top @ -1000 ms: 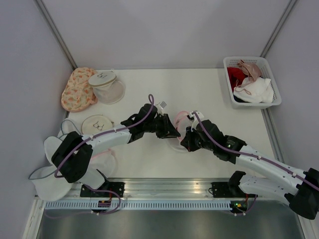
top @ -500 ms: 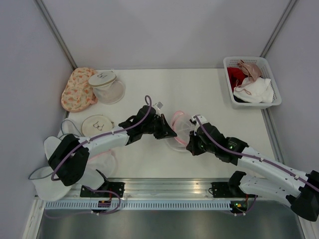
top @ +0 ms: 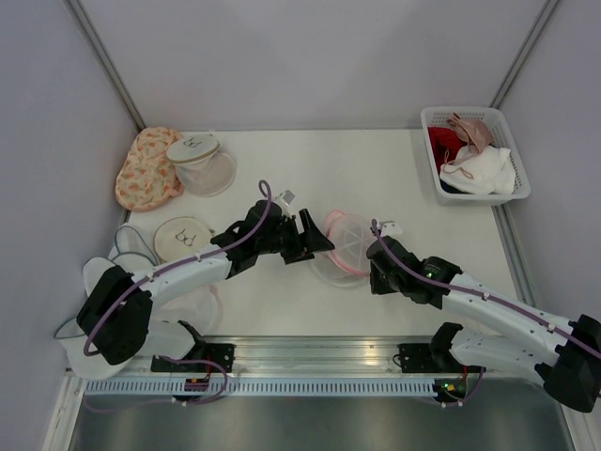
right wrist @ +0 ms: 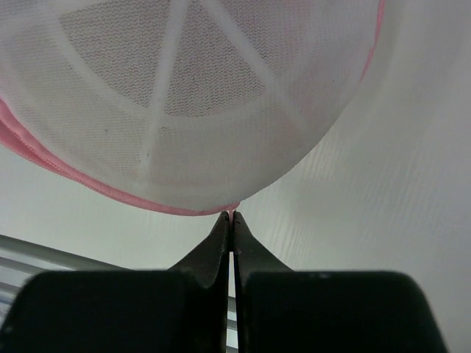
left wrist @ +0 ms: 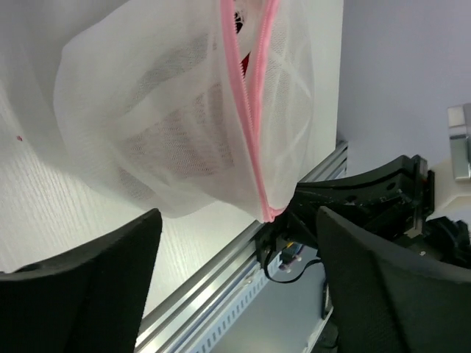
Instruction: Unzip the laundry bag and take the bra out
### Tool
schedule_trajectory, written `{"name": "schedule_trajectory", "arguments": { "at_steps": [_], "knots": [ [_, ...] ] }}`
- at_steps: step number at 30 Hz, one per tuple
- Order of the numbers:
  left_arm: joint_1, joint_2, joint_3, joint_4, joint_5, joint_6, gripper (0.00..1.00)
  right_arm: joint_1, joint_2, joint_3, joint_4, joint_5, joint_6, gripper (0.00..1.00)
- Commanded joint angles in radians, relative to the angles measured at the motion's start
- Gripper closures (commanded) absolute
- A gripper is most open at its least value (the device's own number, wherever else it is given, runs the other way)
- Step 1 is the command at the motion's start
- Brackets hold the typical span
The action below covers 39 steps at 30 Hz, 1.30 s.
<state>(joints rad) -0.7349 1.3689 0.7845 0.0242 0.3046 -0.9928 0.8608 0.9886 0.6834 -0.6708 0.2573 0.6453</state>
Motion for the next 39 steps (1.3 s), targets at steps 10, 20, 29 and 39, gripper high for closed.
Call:
{"name": "schedule_trajectory", "arguments": {
  "at_steps": [10, 20, 29, 39],
  "knots": [
    [0.012, 0.019, 0.082, 0.026, -0.068, 0.086, 0.03, 0.000, -0.047, -0.015, -0.041, 0.065, 0.047, 1.00],
    [0.014, 0.220, 0.367, -0.162, -0.191, 0.304, 0.15, 0.001, -0.065, -0.027, -0.035, 0.048, 0.054, 1.00],
    [0.006, 0.311, 0.423, -0.270, -0.234, 0.394, 0.37, 0.001, -0.071, -0.031, -0.029, 0.050, 0.059, 0.99],
    [-0.023, 0.299, 0.398, -0.267, -0.160, 0.404, 0.98, 0.001, -0.086, 0.017, -0.093, 0.175, 0.120, 0.61]
  ]
}}
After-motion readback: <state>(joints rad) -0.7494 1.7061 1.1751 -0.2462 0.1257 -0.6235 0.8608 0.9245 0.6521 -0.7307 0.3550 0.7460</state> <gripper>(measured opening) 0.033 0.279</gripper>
